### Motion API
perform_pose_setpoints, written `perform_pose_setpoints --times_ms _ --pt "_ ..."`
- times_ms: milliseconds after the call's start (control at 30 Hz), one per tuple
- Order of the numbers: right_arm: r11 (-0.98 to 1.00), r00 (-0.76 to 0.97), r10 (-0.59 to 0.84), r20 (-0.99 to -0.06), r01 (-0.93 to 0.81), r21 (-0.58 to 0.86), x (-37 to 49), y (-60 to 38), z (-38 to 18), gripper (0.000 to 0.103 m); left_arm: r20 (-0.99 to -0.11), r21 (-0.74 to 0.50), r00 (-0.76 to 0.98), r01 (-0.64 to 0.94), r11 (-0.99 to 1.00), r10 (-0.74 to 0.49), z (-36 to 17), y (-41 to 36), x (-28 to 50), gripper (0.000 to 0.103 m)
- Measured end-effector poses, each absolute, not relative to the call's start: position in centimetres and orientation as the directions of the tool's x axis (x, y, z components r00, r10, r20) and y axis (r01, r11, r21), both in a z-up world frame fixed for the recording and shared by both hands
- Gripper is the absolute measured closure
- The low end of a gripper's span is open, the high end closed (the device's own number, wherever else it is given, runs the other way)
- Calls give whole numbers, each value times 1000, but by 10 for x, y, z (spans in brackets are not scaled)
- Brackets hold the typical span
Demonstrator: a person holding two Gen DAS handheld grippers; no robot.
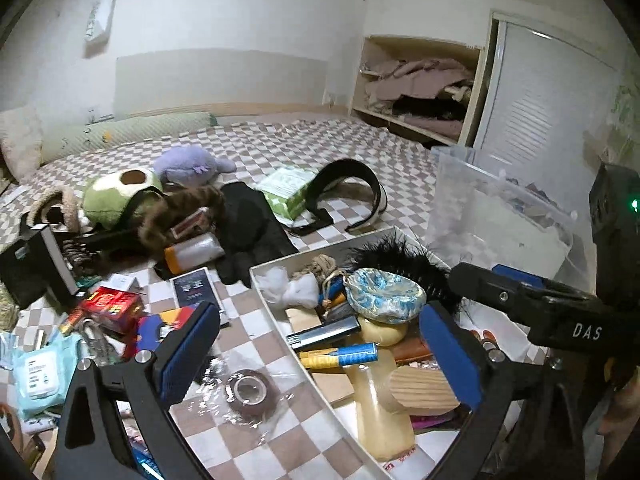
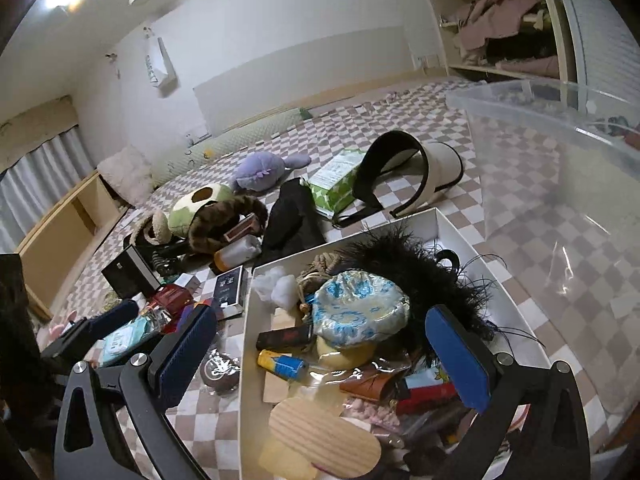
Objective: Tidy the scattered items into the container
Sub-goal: 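Open the left gripper dropping the bath puff while the right gripper releases the pouch into the tray, then withdraw both grippers from the tray back over the scattered items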
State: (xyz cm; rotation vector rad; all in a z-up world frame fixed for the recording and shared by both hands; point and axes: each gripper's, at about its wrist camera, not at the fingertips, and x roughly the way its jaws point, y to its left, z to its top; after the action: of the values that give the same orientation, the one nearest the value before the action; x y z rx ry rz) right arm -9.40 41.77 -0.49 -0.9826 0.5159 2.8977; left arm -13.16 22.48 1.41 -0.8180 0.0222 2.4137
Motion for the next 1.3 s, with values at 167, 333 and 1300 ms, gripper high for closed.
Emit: perform_pose_setpoints --times_ms 167,333,1300 --pt "-953 -810 -66 -583 -123 278 -87 402 4 0 -532 -142 -673 -527 -838 513 24 203 -121 2" --pt "-961 -814 -79 -576 -90 260 -83 382 11 0 -507 -83 -715 -514 -854 481 31 179 -110 2" --pt "-972 -817 -188 -545 75 222 -85 264 3 0 -489 -100 -815 -301 -948 311 34 27 -93 2"
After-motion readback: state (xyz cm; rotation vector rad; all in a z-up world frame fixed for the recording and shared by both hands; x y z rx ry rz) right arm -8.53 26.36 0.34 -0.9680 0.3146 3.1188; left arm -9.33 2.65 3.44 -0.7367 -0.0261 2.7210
